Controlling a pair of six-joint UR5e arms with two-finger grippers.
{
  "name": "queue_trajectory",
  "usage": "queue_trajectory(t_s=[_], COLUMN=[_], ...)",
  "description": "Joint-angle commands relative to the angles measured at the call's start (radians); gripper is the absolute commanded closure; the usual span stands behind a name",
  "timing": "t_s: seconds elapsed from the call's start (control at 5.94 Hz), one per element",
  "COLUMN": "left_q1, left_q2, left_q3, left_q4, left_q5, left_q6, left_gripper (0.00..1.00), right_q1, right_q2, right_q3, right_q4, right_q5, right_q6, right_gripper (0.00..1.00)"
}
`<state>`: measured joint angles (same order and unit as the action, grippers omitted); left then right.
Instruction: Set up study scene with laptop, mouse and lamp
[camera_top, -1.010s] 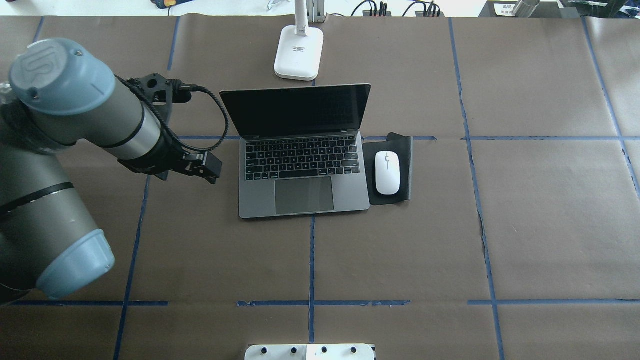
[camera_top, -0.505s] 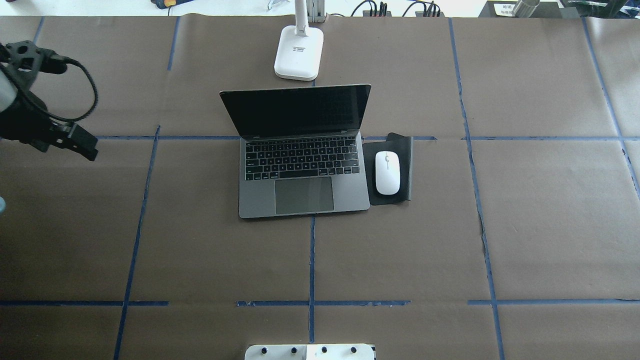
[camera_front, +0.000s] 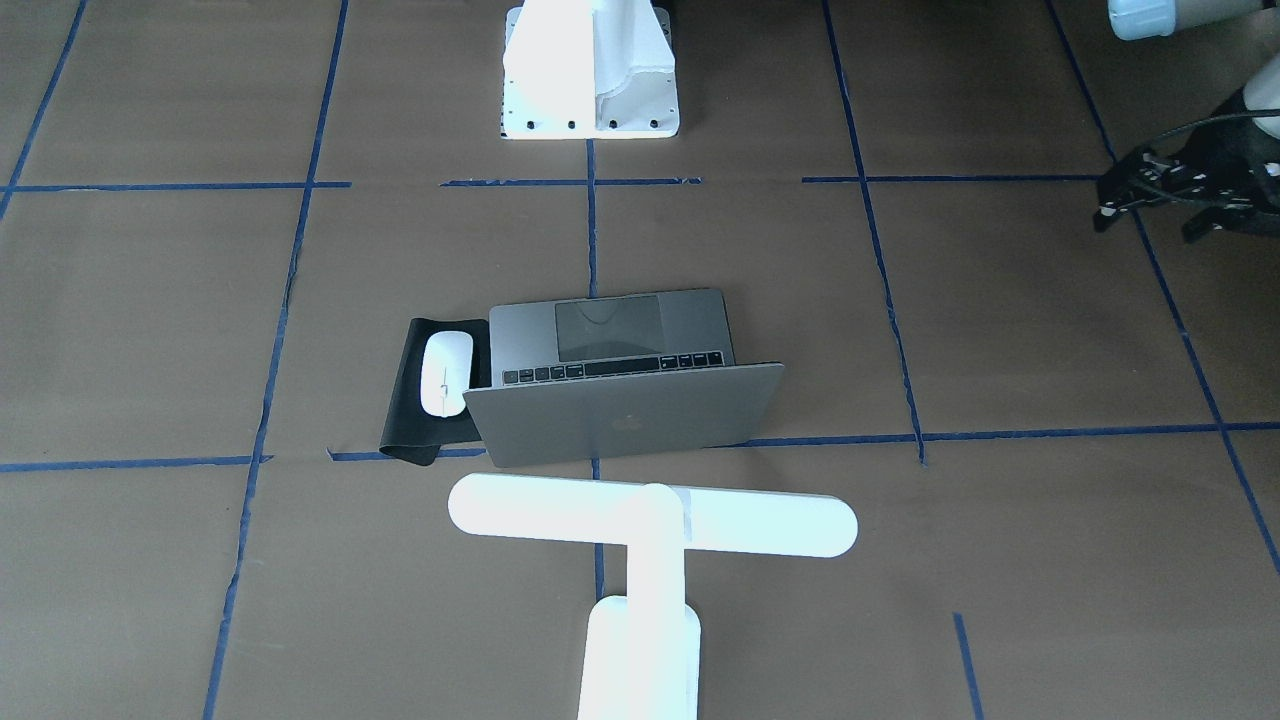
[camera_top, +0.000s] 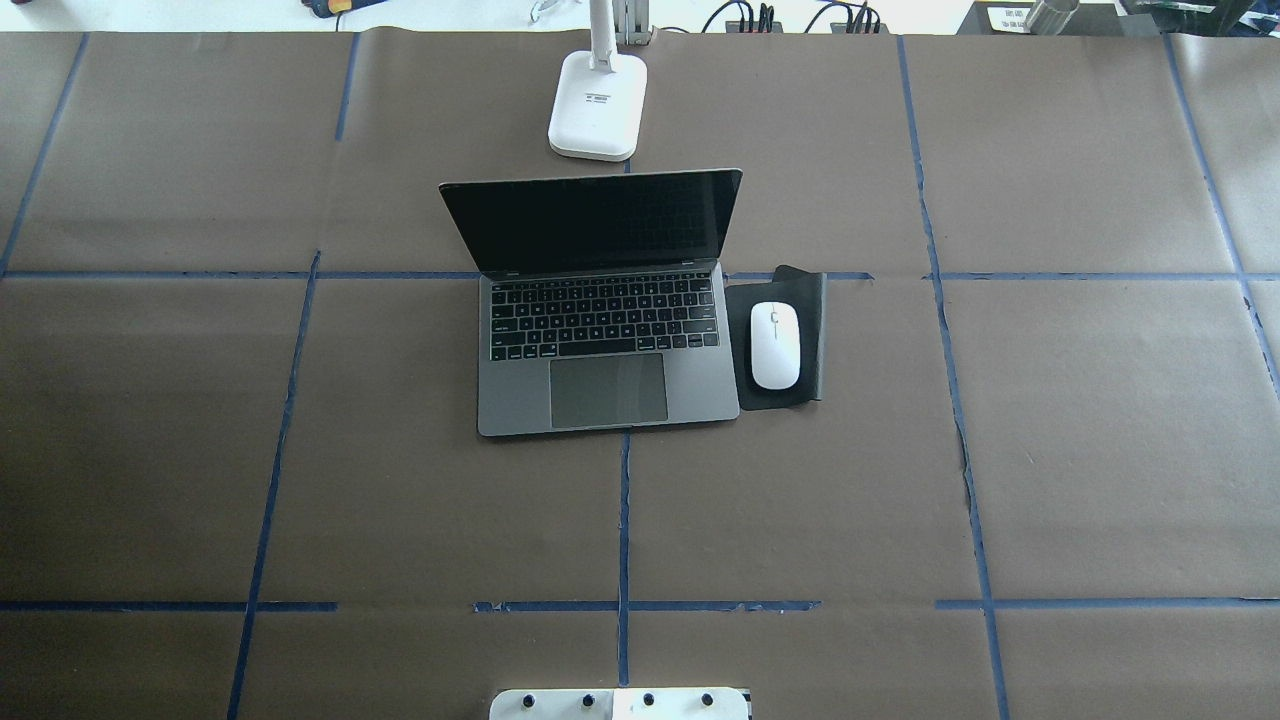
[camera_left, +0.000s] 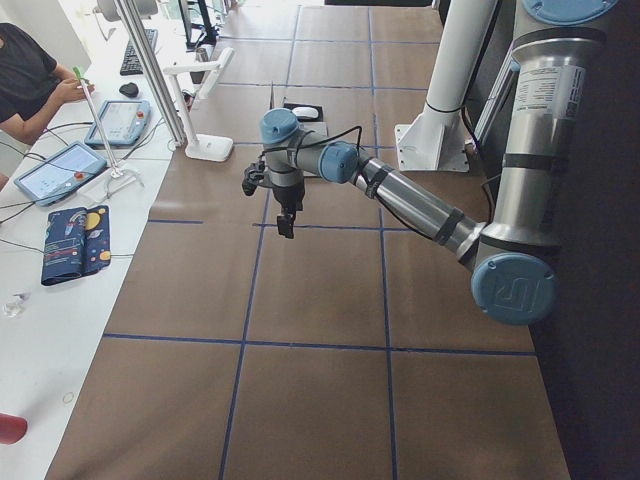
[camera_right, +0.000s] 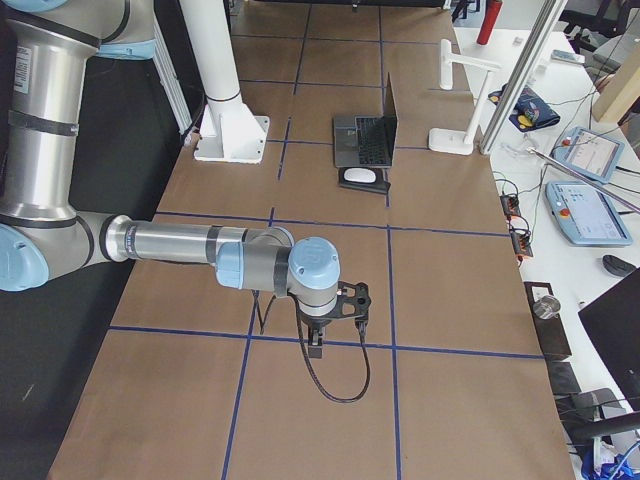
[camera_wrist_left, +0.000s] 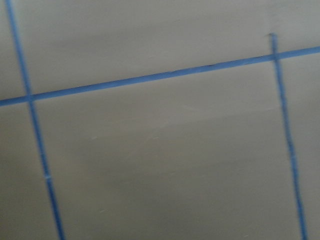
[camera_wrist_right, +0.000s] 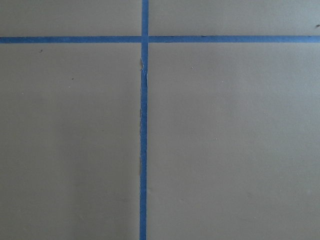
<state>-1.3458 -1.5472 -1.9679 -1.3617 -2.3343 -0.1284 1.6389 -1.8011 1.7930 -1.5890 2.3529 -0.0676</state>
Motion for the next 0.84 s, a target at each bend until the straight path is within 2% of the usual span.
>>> queue_trajectory(t_s=[0.0,0.5,0.67], left_q1=[-0.129,-0.255,-0.259], left_q2=[0.048,0.047,0.049], left_q3=[0.102,0.309,0.345], left_q4=[-0.01,-0.089,-0.111], left_q5=[-0.005,-0.007,-0.048], left_q6=[0.167,0.28,0.271], left_gripper=[0.0,0.0,0.0], right_q1=[0.001,0.001,0.001], right_q2=[0.005,0.008,0.008], right_q3=[0.003,0.008,0.008], right_q4=[0.007,0.02,0.029], right_q5=[0.0,0.0,0.0], right_q6=[0.003,0.002,0.002], right_gripper=[0.0,0.0,0.0])
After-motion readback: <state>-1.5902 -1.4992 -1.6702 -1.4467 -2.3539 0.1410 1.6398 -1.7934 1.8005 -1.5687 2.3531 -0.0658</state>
